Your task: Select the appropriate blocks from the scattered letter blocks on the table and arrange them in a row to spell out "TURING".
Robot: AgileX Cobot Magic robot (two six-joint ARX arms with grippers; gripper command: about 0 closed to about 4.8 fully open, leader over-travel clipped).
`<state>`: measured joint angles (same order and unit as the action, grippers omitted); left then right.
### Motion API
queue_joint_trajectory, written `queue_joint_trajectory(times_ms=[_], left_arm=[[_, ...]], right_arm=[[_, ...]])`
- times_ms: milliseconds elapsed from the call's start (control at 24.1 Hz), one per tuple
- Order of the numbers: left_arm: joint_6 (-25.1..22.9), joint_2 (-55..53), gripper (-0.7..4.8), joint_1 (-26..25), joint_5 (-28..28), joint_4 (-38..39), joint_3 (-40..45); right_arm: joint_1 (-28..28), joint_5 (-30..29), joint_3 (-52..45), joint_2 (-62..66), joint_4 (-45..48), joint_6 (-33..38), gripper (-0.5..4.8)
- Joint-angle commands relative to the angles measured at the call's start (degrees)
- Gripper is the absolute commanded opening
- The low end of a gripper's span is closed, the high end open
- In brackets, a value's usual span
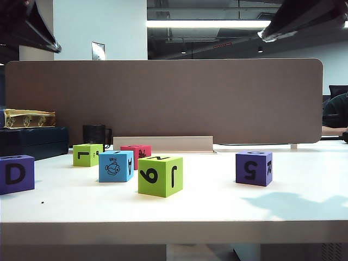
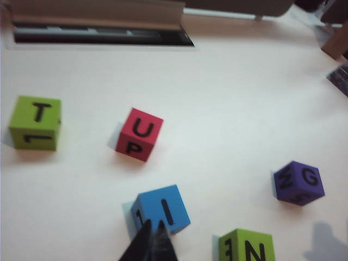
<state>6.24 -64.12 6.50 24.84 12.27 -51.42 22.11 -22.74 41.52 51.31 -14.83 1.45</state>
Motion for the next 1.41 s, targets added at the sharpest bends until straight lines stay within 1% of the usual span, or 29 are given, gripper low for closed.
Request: queue_joint_trajectory(times_ms=[41, 249, 290, 332, 539, 580, 622, 705, 788, 829, 912, 995, 1119, 1161, 1244, 1285, 1327, 1409], left_arm=[[0.2, -2.3, 0.03, 0.7, 1.8, 1.0, -2.1], [1.3, -5.4, 0.02, 3.8, 2.4, 1.0, -4.3], [1.3, -6.6, -0.04, 6.0, 2.4, 1.0, -5.0], [1.2, -7.6, -0.04, 8.3, 2.4, 0.2, -5.1], [1.3, -10.1, -0.03, 12.5, 2.4, -0.6, -5.1], [1.3, -11.5, -0.01, 14.0, 2.4, -0.4, -5.1], [1.2, -13.0, 0.26, 15.5, 2.3, 0.1, -5.1], [1.3, -14.6, 0.82, 16.6, 2.2, 0.6, -5.1], [1.2, -16.2, 1.56, 18.0, 2.0, 1.0, -5.1], [1.2, -16.9, 1.78, 18.6, 1.9, 1.1, -5.1], [1.2, -18.0, 1.89, 19.9, 0.9, 1.5, -5.1], [0.3, -18.8, 1.89, 23.1, -5.2, 2.3, -5.1], [-0.5, -18.8, 1.91, 25.6, -10.0, 2.7, -5.1], [-0.4, -18.8, 2.05, 26.3, -11.3, 2.9, -5.1], [-0.5, -18.9, 2.74, 27.8, -14.5, 3.5, -5.1], [-0.4, -19.6, 3.30, 29.5, -17.0, 3.6, -5.1], [-0.4, -20.6, 3.53, 30.5, -17.6, 3.7, -5.1], [-0.3, -22.0, 3.53, 31.1, -17.6, 3.6, -5.1]], right_arm=[[0.0, -0.3, 0.2, -0.2, 0.8, 0.6, -0.01], [0.0, 0.2, 0.4, -0.2, -0.9, 1.8, -0.01], [0.0, 1.0, 0.6, -0.2, -1.9, 1.8, -0.01], [0.0, 2.7, 0.8, -0.3, -3.2, 1.7, -0.01], [0.0, 9.2, 0.9, -0.9, -5.2, 1.7, -0.01], [0.0, 10.8, 0.9, -0.9, -6.1, 1.7, -0.01], [0.0, 11.6, 0.9, -1.0, -7.2, 1.7, -0.01], [0.0, 11.7, 0.9, -0.9, -8.2, 1.7, -0.01], [0.0, 11.8, 0.9, -0.9, -9.3, 1.7, -0.01], [0.0, 12.2, 0.9, -0.9, -9.6, 1.7, -0.01], [0.0, 12.9, 0.9, -0.9, -10.5, 1.7, -0.01], [0.0, 12.8, 0.9, -0.9, -11.8, 1.7, -0.01], [0.0, 12.8, 0.9, -0.9, -12.7, 1.7, -0.01], [0.0, 12.8, 0.9, -0.9, -12.9, 1.7, -0.01], [0.0, 12.8, 0.9, -0.9, -13.2, 1.7, -0.01], [0.0, 12.7, 0.9, -0.9, -13.4, 1.7, -0.01], [0.0, 12.7, 0.9, -0.9, -13.6, 1.7, -0.01], [0.0, 12.7, 0.9, -0.9, -13.8, 1.7, -0.01]])
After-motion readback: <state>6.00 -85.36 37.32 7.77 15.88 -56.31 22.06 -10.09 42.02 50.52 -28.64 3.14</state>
